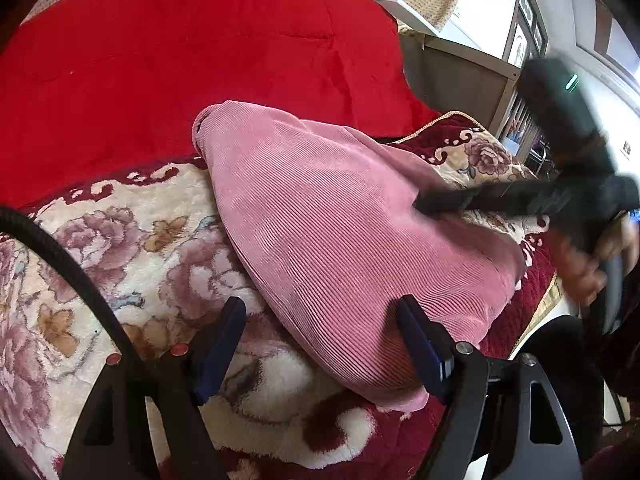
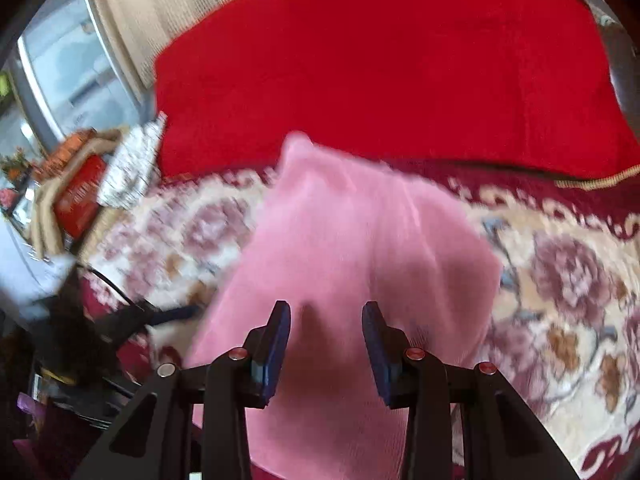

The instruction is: Fold large clothes

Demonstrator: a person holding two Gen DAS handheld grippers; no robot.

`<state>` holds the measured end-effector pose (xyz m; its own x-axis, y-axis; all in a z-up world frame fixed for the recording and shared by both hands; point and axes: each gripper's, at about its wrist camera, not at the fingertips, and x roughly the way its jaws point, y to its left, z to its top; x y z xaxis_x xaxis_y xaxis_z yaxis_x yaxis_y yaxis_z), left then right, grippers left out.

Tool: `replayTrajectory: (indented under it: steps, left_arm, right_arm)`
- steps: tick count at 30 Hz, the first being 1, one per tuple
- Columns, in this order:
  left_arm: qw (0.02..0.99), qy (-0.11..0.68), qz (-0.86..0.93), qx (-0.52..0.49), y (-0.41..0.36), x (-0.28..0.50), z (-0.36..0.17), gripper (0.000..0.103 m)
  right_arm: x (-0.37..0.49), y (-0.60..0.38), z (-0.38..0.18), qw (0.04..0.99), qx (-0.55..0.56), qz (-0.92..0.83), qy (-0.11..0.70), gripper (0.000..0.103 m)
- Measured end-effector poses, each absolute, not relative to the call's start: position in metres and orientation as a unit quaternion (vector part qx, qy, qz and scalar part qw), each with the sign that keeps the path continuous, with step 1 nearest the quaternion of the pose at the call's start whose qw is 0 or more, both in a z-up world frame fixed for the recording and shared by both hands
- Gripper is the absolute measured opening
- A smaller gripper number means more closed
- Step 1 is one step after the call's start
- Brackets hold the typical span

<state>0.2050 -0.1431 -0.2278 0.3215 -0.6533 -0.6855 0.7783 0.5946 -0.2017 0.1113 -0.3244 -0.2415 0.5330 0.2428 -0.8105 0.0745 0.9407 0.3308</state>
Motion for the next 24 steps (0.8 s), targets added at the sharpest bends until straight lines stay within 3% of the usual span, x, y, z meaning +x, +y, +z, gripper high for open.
replayTrajectory:
  steps: [11, 18, 21, 24]
  left_arm:
    - [0.810, 0.373, -0.445, 0.079, -0.140, 0.208, -0.222, 0.079]
    - [0.834, 0.373, -0.406, -0.030, -0.114, 0.238, -0.215, 0.082]
    - [0.825, 0.424, -0.373, 0.025, -0.139, 0.246, -0.242, 0.083]
    - [0.834, 0.407, -0.371, 0.034, -0.145, 0.241, -0.238, 0.083]
  right_arm:
    - [0.105, -0.334, -0.265, 0.873, 0.202, 0.051, 0.441, 0.043]
    - [0.099, -0.331, -0.271, 0.886, 0.213, 0.047, 0.410, 0.043]
    - [0.098, -0.329, -0.265, 0.886, 0.204, 0.044, 0.415, 0.043]
    - [0.092, -0.330, -0.252, 0.886, 0.195, 0.042, 0.420, 0.042]
